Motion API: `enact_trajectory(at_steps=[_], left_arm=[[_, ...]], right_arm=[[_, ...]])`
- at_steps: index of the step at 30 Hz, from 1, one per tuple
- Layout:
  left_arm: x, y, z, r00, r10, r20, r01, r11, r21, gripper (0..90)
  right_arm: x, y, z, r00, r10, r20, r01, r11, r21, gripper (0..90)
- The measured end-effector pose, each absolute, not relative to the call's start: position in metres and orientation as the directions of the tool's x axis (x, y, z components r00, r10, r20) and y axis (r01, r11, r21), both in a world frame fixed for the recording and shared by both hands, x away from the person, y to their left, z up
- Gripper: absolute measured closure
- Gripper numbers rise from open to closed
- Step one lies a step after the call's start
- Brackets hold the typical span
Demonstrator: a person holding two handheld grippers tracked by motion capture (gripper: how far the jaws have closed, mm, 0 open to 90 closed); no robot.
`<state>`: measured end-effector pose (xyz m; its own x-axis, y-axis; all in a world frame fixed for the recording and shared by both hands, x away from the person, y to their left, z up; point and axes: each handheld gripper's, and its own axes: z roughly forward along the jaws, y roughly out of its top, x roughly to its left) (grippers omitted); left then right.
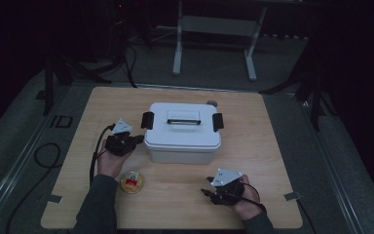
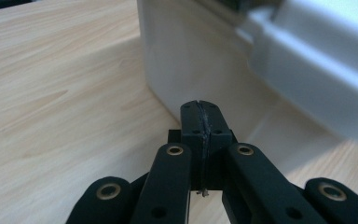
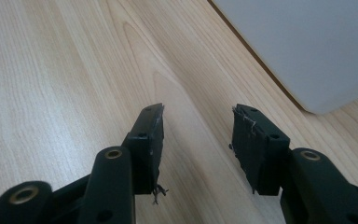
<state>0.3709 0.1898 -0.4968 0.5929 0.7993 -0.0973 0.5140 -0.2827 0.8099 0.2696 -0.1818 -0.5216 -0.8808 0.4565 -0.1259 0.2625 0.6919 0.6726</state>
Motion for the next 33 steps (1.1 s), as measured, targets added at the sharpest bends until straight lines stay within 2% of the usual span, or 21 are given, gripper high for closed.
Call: enact_trajectory(at_steps=[11, 26, 33], left_arm=[[0.372, 0.182, -0.500, 0.630, 0.767, -0.119, 0.505, -0.288, 0.813, 90.0], [0.342, 0.173, -0.503, 0.689, 0.714, -0.124, 0.484, -0.325, 0.812, 90.0], [0.332, 0.168, -0.503, 0.711, 0.695, -0.102, 0.466, -0.358, 0.809, 89.9]], right_arm=[[0.274, -0.204, -0.517, -0.849, 0.513, -0.128, 0.296, 0.662, 0.688, 52.8], [0.293, -0.242, -0.500, -0.775, 0.614, -0.150, 0.339, 0.605, 0.721, 52.9], [0.307, -0.247, -0.499, -0.763, 0.627, -0.160, 0.348, 0.606, 0.715, 53.7]])
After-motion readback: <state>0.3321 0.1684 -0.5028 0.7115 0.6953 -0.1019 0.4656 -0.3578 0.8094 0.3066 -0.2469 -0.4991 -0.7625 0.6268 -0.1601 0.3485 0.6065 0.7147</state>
